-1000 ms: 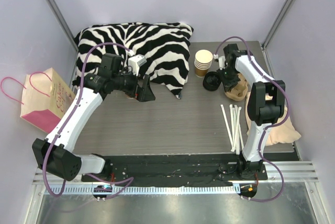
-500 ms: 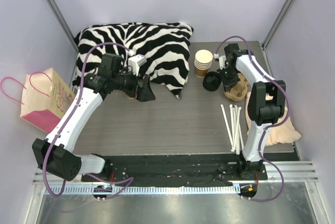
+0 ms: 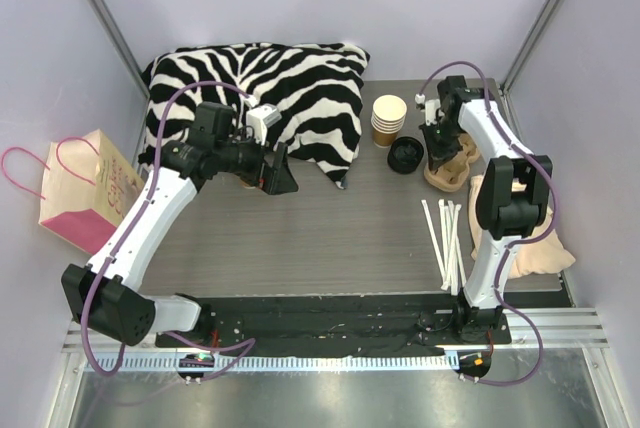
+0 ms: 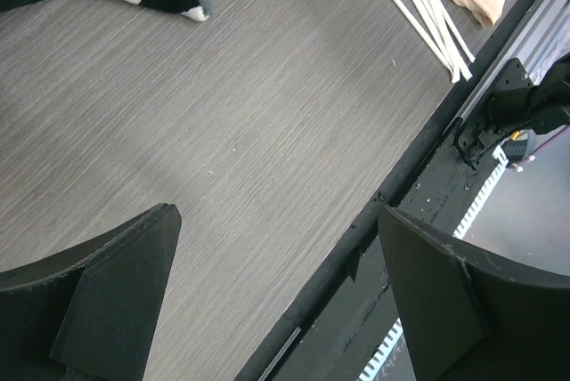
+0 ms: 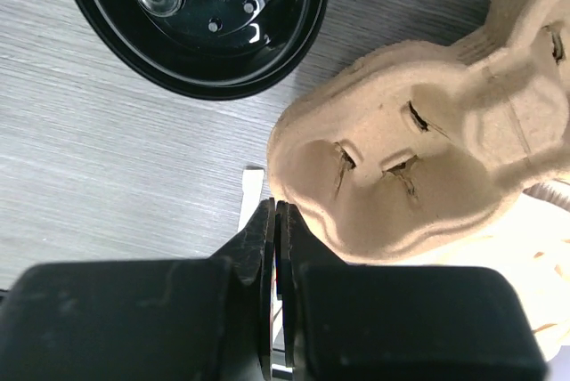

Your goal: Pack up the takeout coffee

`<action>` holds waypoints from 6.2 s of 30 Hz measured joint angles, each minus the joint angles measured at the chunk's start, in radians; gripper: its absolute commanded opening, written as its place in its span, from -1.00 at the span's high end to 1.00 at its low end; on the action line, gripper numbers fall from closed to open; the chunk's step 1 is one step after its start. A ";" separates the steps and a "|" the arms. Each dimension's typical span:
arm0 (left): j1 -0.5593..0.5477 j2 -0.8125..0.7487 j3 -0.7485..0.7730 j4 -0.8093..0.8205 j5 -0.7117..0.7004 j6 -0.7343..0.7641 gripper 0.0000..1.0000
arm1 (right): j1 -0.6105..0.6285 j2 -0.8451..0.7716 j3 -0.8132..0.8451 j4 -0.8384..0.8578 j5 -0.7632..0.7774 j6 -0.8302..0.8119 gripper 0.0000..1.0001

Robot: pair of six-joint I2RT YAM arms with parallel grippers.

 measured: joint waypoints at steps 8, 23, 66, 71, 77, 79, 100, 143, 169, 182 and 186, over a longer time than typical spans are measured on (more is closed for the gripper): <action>-0.040 0.024 -0.056 0.117 0.030 -0.079 -0.89 | -0.039 -0.011 0.031 -0.031 -0.045 0.005 0.91; -0.248 0.285 0.073 0.306 0.068 -0.213 -0.89 | -0.045 -0.034 -0.079 -0.012 -0.033 -0.120 0.31; -0.283 0.312 0.073 0.339 0.066 -0.236 -0.88 | -0.045 -0.019 -0.097 -0.015 -0.021 -0.207 0.83; -0.286 0.315 0.073 0.343 0.066 -0.236 -0.88 | -0.045 -0.019 -0.097 -0.016 -0.026 -0.207 0.98; -0.287 0.316 0.073 0.343 0.066 -0.236 -0.89 | -0.053 -0.019 -0.091 -0.033 -0.048 -0.206 0.98; -0.290 0.316 0.073 0.343 0.066 -0.237 -0.88 | -0.061 -0.019 -0.084 -0.050 -0.070 -0.203 0.98; -0.306 0.316 0.073 0.343 0.067 -0.240 -0.88 | -0.090 -0.019 -0.051 -0.110 -0.088 -0.262 0.11; -0.312 0.341 0.073 0.349 0.067 -0.240 -0.88 | -0.073 -0.013 -0.097 -0.075 -0.048 -0.307 0.28; -0.316 0.343 0.073 0.349 0.067 -0.241 -0.87 | -0.067 -0.006 -0.064 -0.098 -0.067 -0.305 0.98; -0.330 0.349 0.034 0.460 0.088 -0.348 -0.90 | -0.067 -0.027 -0.025 -0.150 -0.133 -0.281 0.98; -0.337 0.395 -0.012 0.689 0.102 -0.526 -0.94 | -0.067 -0.027 -0.025 -0.156 -0.166 -0.269 0.98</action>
